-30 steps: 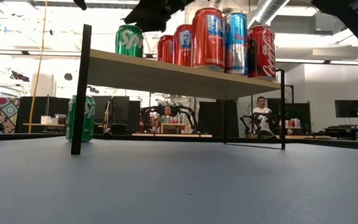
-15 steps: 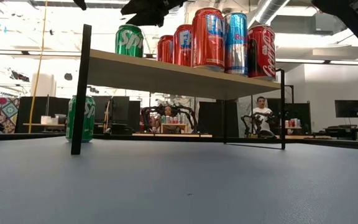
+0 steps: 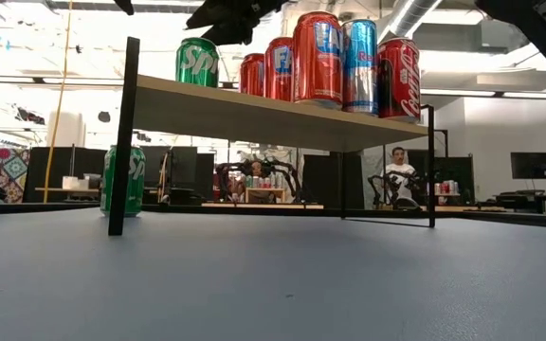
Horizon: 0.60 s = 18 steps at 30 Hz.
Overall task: Place canned beverage on shelf
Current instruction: Put the top green soda can on the shelf
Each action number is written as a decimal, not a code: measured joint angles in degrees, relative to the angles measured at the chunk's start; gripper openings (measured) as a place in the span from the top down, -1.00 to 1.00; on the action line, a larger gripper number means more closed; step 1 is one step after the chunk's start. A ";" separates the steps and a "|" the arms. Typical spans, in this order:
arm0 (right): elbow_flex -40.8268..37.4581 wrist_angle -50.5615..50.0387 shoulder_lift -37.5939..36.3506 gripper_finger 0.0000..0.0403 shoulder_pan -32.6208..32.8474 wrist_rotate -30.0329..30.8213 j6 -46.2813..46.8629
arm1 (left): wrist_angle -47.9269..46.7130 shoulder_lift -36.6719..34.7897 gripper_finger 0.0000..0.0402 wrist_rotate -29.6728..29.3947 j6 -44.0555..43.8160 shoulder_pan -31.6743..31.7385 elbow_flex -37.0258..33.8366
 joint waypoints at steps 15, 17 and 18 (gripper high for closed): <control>0.01 -0.79 0.57 -0.62 0.02 0.11 -0.57 | 0.66 0.00 -0.74 0.02 -1.02 0.00 0.00; 0.16 0.28 1.78 -0.62 0.02 0.11 -0.89 | 0.66 0.00 -0.74 0.02 -1.03 0.00 0.00; -0.08 -0.70 2.04 -0.62 0.02 0.27 -0.91 | 0.65 0.00 -0.74 0.05 -1.06 -0.01 0.00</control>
